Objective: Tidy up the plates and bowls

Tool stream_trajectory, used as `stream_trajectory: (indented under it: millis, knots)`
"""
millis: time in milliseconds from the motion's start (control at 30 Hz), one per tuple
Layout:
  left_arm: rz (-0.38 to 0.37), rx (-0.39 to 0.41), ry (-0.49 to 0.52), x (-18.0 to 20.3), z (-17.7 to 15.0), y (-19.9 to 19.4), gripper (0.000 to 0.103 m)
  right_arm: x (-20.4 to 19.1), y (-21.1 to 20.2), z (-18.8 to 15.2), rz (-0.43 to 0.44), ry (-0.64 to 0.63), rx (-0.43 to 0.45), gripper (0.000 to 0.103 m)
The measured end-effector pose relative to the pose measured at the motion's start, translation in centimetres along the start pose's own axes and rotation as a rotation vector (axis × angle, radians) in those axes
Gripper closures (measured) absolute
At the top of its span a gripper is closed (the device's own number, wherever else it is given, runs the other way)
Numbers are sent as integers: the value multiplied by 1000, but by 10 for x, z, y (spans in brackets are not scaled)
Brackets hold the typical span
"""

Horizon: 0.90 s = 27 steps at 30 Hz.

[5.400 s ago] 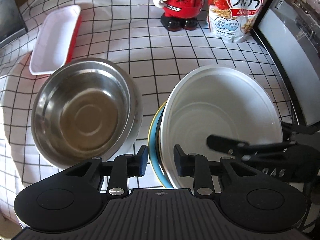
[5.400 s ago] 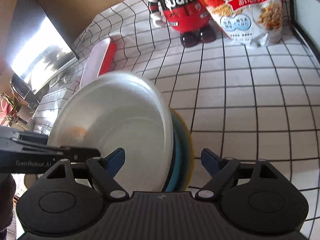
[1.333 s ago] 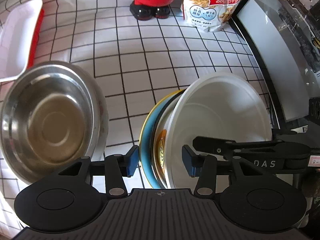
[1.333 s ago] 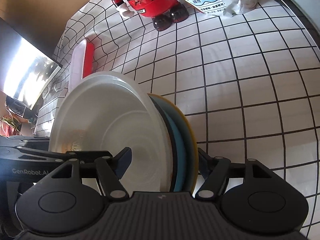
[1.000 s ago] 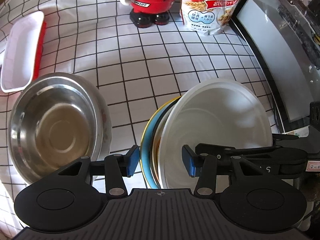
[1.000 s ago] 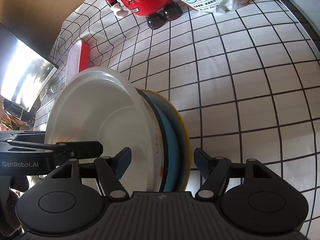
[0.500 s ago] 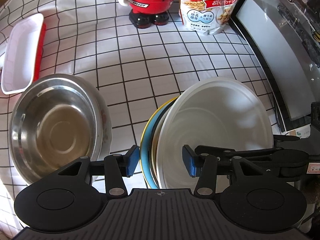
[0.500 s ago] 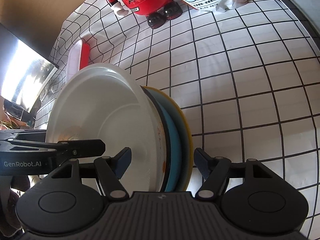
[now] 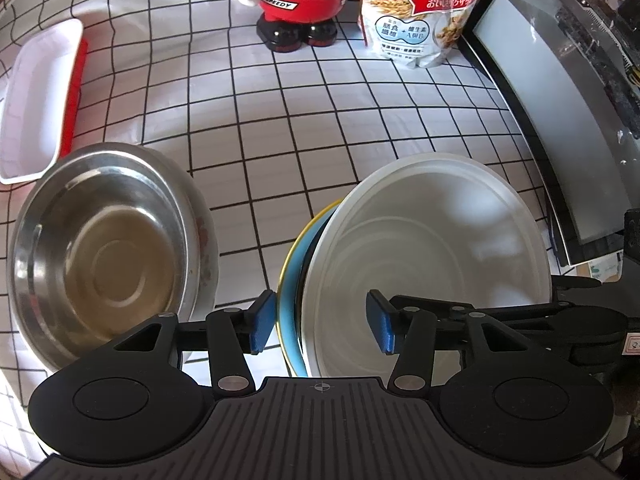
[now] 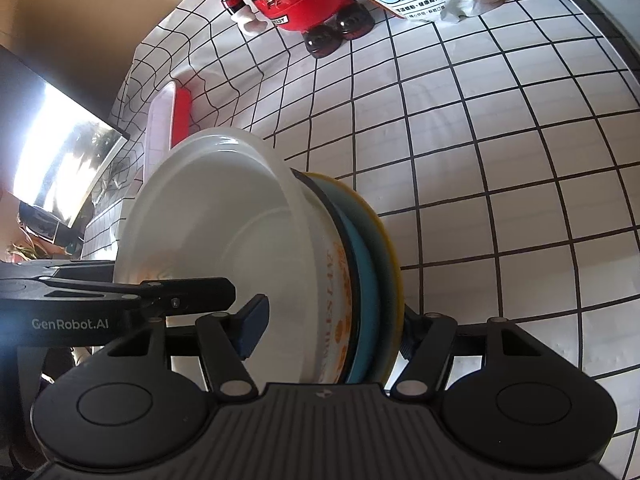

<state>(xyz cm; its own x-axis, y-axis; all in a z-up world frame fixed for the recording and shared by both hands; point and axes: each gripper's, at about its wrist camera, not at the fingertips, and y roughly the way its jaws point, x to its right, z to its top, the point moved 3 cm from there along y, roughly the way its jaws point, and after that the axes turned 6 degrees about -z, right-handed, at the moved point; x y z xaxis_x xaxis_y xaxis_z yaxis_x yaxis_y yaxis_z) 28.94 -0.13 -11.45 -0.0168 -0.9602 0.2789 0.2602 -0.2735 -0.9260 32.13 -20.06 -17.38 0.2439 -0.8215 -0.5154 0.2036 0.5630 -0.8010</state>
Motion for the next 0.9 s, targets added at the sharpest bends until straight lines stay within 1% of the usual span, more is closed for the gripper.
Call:
stream_trajectory:
  millis: [200, 400, 600, 700, 767, 900]
  knots:
    - [-24, -16, -16, -3, 1, 2, 49, 2, 1, 0, 10, 44, -18, 38]
    - [-46, -18, -22, -4, 2, 3, 45, 5, 2, -1, 32, 90, -29, 37]
    - [-86, -41, -65, -10, 1, 9, 45, 11, 5, -2, 65, 133, -61, 38]
    - [-89, -57, -70, -12, 0, 13, 48, 11, 5, -3, 70, 139, -65, 38]
    - [-89, -75, -65, -12, -2, 17, 48, 12, 5, -3, 89, 150, -74, 36]
    - [-94, -89, -74, -13, -2, 21, 48, 12, 5, -2, 92, 145, -74, 36]
